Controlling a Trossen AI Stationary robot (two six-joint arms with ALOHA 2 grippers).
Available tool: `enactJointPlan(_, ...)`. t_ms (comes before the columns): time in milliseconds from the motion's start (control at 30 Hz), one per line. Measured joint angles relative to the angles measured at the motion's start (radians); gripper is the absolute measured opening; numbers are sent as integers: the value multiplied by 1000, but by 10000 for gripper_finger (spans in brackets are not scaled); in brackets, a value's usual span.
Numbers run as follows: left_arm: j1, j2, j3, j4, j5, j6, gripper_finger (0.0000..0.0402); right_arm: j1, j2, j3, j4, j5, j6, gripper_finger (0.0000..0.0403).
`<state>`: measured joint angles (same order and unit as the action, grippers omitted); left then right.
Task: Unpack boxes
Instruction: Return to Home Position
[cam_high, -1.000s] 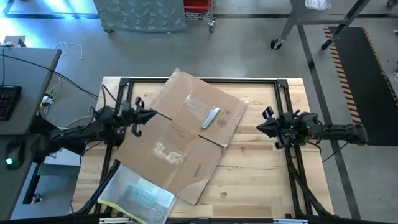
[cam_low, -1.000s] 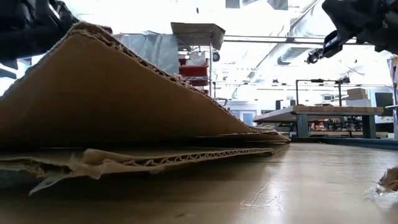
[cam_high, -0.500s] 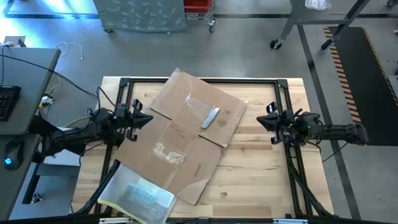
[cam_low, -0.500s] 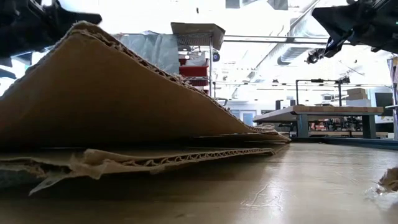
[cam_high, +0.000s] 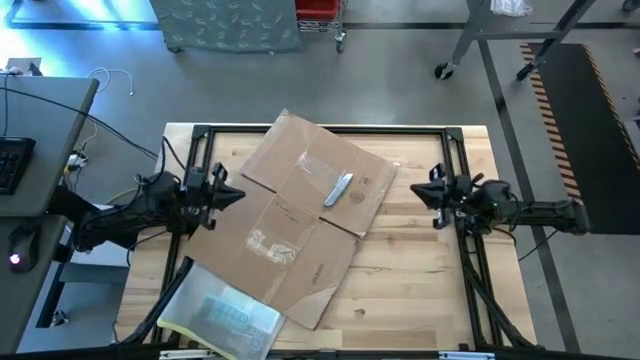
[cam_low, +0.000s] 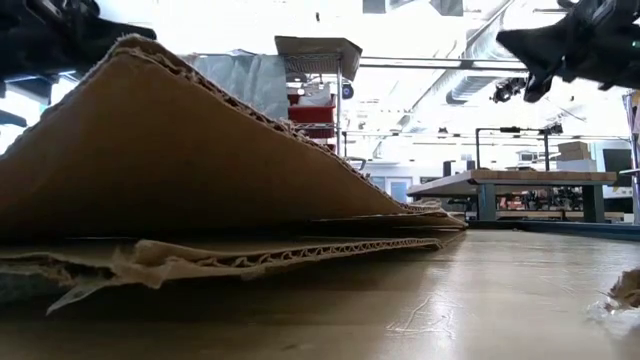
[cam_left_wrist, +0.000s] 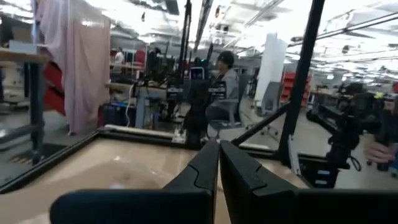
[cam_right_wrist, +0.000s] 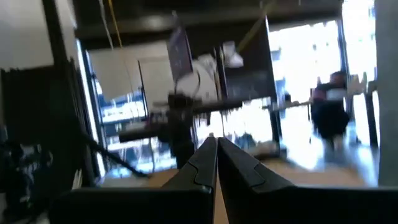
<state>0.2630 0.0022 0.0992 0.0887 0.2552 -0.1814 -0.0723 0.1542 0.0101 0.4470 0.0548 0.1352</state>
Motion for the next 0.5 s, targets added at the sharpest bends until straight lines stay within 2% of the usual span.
enactJointPlan(167,0,23,-7,-103,-67,0,0,0,1,0,-167,6,89,0)
enactJointPlan(367,0,34,-7,-269,-97,-2,0,0,3,0,-341,5,101,0)
enactJointPlan(500,0,33,-7,-285,-135,-58,0,0,3,0,-432,-14,256,0)
